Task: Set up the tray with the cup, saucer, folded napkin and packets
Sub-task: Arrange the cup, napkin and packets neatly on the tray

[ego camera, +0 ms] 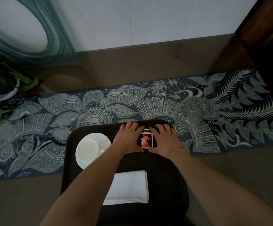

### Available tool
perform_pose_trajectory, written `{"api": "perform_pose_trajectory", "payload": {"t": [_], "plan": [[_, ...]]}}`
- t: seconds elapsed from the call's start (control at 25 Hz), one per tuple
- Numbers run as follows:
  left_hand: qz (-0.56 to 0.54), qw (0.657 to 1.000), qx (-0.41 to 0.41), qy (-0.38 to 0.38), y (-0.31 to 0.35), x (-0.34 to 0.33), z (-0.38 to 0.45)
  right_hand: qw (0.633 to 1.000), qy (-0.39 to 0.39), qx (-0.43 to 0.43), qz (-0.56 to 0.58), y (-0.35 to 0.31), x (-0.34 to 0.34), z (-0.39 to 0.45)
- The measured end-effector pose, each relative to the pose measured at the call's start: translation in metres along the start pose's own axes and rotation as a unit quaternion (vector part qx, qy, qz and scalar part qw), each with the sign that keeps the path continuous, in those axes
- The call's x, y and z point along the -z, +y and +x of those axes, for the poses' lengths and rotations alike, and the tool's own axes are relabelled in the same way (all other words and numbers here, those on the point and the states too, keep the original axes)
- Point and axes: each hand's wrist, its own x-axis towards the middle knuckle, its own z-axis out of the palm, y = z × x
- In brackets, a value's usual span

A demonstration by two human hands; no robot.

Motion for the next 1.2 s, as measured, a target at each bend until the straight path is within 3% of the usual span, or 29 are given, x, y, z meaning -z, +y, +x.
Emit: {"api": "perform_pose_trajectory", "payload": {"t": [0.36, 0.8, 1.2], "plan": [[-0.059, 0.998, 0.004, 0.003, -0.005, -0.005, 0.003, 0.999, 0.035, -0.006, 0.01, -0.002, -0.004, 0.002], [-0.043, 0.998, -0.028, -0.021, -0.004, 0.007, 0.015, 0.999, 0.042, -0.008, 0.001, -0.001, -0.003, 0.005], [-0.033, 0.999, 0.038, 0.021, -0.007, -0.007, -0.02, 0.998, -0.004, 0.06, -0.003, -0.014, 0.0, 0.015]]}}
